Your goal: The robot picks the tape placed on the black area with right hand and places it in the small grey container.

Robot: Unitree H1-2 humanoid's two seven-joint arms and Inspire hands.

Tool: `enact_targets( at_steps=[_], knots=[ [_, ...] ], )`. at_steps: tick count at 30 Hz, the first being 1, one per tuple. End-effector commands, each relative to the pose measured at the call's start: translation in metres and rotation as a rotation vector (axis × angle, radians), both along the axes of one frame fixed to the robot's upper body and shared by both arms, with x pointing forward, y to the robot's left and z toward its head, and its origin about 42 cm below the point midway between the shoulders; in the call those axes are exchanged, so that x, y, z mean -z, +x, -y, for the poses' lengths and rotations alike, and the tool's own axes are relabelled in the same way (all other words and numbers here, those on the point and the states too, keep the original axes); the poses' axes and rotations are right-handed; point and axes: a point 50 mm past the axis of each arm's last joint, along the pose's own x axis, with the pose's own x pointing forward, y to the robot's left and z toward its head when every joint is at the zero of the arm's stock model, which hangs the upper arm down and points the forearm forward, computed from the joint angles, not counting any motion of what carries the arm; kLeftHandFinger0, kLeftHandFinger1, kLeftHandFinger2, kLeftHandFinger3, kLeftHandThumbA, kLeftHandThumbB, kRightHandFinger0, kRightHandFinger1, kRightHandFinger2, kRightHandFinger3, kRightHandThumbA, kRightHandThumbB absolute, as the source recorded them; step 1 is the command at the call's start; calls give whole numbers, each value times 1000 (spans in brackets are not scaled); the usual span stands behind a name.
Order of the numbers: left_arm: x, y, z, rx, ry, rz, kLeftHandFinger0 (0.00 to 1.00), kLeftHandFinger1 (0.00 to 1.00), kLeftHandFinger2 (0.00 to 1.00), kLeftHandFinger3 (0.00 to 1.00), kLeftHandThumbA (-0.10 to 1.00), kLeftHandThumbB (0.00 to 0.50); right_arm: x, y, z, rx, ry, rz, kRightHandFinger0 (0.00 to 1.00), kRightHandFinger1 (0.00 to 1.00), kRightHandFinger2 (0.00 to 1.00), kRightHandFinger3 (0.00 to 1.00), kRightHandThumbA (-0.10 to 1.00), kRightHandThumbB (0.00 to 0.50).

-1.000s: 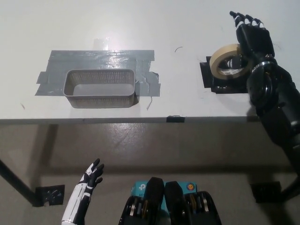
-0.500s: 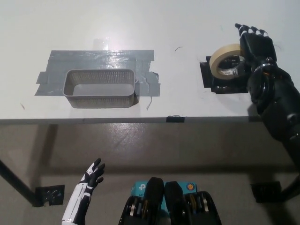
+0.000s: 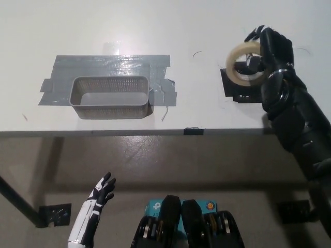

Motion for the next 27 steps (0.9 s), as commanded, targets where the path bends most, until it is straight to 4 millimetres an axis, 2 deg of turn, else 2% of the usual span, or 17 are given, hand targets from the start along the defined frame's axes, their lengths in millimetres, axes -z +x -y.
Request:
enact_targets(
  at_steps=[1,2,3,4,5,6,9,11,12,14,16,18,19,20,21,24,27],
  knots=[
    [-13,5,-5,9,19,49,1000,1000,1000,1000,1000,83,-65,8,-10,6,245,363,0,225,603,589,-100,134],
    [-13,5,-6,9,18,49,1000,1000,1000,1000,1000,85,-63,8,-10,15,239,347,0,185,569,568,-100,93],
    [-13,5,-6,8,16,48,1000,1000,1000,1000,1000,87,-61,8,-9,18,228,345,0,178,561,556,-100,82],
    [-13,4,-6,8,16,47,1000,1000,1000,1000,1000,86,-60,7,-8,18,225,348,0,175,559,551,-100,81],
    [-13,4,-7,9,11,44,1000,1000,1000,1000,1000,84,-56,7,-5,22,220,357,0,199,609,611,-100,87],
    [-13,4,-8,11,15,46,1000,1000,1000,1000,1000,85,-55,6,-3,23,222,353,0,209,611,592,-100,85],
    [-13,5,-9,12,16,49,1000,1000,1000,1000,1000,83,-59,6,0,12,235,368,0,172,560,415,-100,95],
    [-13,6,-9,17,14,53,1000,1000,1000,1000,998,77,-70,6,-1,-17,241,406,0,144,548,328,-100,98],
    [-13,6,-9,17,14,51,1000,1000,1000,1000,995,82,-75,6,-3,-28,244,416,0,165,582,349,-100,92],
    [-12,4,-9,11,3,43,1000,1000,1000,1000,991,86,-87,5,-11,-61,238,463,0,209,639,559,-100,103],
    [-12,3,-9,8,6,45,1000,1000,1000,1000,988,82,-97,4,-21,-81,234,494,0,223,650,683,-100,94],
    [-11,3,-9,6,8,44,1000,1000,1000,1000,992,87,-106,2,-31,-107,237,524,0,278,720,829,-100,102],
    [-11,3,-9,4,10,42,1000,1000,1000,1000,994,92,-113,0,-38,-117,223,536,0,276,699,828,-100,129],
    [-11,2,-9,5,8,44,1000,1000,1000,1000,994,94,-122,-3,-51,-155,223,569,0,187,577,720,-100,120],
    [-11,2,-9,8,8,44,1000,1000,1000,1000,995,95,-125,-4,-56,-169,220,577,0,178,569,706,-100,120],
    [-10,2,-8,12,4,45,1000,1000,1000,1000,1000,100,-141,-13,-86,-254,180,597,0,205,635,706,-100,126],
    [-11,3,-9,14,6,48,1000,1000,1000,1000,999,92,-144,-16,-106,-293,150,619,0,235,684,742,-100,145]
  ],
)
